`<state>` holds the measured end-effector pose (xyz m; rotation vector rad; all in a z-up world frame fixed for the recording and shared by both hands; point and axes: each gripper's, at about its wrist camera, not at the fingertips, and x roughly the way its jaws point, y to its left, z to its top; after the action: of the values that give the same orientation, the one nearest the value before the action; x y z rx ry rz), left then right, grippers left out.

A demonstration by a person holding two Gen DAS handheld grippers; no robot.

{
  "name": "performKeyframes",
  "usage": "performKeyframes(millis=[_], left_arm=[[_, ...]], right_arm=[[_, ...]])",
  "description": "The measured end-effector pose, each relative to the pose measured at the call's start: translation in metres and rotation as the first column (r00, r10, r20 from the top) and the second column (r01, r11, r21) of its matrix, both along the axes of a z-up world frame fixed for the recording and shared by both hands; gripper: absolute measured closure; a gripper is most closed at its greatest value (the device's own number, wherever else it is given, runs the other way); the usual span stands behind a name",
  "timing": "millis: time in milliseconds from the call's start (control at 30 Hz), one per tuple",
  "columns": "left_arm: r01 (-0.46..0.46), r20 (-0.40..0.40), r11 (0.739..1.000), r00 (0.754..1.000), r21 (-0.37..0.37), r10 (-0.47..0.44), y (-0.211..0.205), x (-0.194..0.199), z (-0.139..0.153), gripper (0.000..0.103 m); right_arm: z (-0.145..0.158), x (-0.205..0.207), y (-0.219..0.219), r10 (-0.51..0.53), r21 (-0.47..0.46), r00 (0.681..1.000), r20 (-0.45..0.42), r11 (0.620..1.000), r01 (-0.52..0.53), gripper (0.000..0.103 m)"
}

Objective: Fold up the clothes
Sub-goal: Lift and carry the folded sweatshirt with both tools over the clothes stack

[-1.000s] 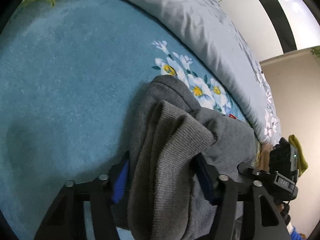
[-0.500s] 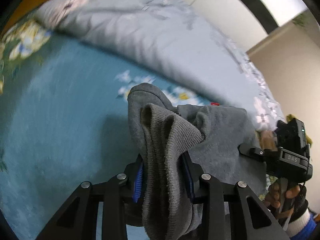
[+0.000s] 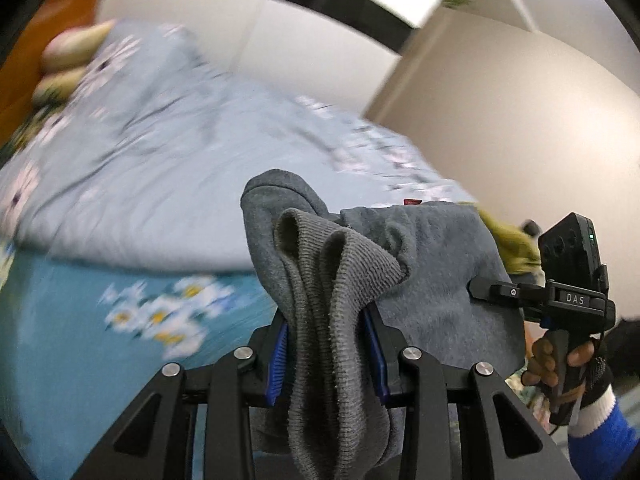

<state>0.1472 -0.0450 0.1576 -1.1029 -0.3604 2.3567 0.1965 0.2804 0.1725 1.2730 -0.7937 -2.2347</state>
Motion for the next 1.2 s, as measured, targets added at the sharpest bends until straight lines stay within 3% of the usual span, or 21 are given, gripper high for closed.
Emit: performKeyframes(millis=[167,400,700,967,1067,1200], left_arm=[[0.137,-0.072,0.991,0.988,0.003,-0.137,0.089,-0.016,0.051,0.067],[0.327,-0.126,0.945,0.937,-0.002,-0.325,0.222,-0.047,0.109,0.066],[0.471,-0.07,0.88,0.881,0.057,-0.467,0.375,-0.11,0.137,0.066],[0.482,0.035,0.864,0.87,0.145,-0.491,0.454,-0.15,0.112,0.066],[0.454,0.07,0.874,0.879,0.174,-0.471,0.466,-0.156,0.089,0.066],[0.456,0.158,0.876,0.864,0.16,-0.478,0.469,-0.162,0.051,0.066]], right_arm=[[0.056,0.04,0.072,-0.063,0.051,0.994,-0.09,0.996,0.068,0.063],[0.119,0.082,0.186,-0.168,0.111,0.972,-0.166,0.976,0.188,0.063],[0.158,0.071,0.331,-0.294,0.168,0.952,-0.081,0.938,0.304,0.063],[0.169,0.024,0.432,-0.332,0.263,0.943,0.003,0.91,0.32,0.063],[0.155,0.006,0.453,-0.337,0.262,0.941,0.013,0.91,0.322,0.063],[0.12,-0.011,0.472,-0.346,0.226,0.936,0.064,0.919,0.324,0.063]])
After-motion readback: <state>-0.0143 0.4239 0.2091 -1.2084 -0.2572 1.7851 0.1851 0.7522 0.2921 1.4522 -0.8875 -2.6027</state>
